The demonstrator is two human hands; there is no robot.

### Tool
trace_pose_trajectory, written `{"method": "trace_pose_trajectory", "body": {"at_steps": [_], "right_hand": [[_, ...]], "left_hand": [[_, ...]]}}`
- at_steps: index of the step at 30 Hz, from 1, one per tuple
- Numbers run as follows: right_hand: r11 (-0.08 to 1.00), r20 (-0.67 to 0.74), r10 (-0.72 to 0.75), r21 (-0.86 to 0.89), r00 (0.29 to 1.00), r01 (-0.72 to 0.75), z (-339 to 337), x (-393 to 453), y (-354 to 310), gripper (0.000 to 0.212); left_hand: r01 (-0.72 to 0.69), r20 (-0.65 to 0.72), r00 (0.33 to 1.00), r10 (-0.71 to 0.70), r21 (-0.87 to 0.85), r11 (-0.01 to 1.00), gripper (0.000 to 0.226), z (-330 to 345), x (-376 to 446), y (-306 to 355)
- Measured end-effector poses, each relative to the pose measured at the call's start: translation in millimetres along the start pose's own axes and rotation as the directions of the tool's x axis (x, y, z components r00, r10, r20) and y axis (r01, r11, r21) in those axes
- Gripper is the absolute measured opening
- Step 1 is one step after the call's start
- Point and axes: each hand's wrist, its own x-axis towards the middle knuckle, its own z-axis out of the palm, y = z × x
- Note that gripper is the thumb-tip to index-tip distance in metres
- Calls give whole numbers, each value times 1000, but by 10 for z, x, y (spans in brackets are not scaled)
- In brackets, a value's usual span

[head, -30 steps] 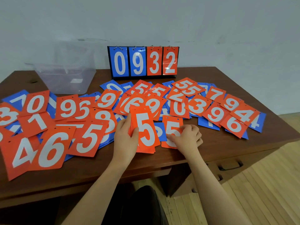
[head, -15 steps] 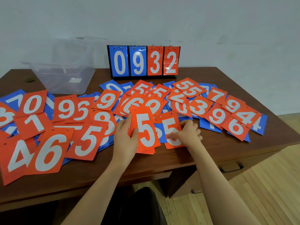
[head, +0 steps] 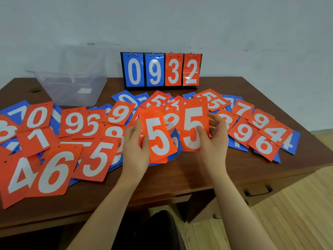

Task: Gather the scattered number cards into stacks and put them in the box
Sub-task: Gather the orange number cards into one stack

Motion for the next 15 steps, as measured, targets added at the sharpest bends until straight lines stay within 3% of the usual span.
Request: {"method": "trace_pose_trajectory", "body": {"at_steps": [9, 15], "right_hand": [[973, -185, 129, 212, 974, -88, 211, 92, -83, 41], [988, 19, 127, 86, 992, -128, 488, 144, -18, 40]], "left_hand": [[-86, -29, 996, 87, 18, 996, 54, -73, 166, 33], [21, 20, 1000, -18, -169, 985, 53, -51, 293, 37]]}}
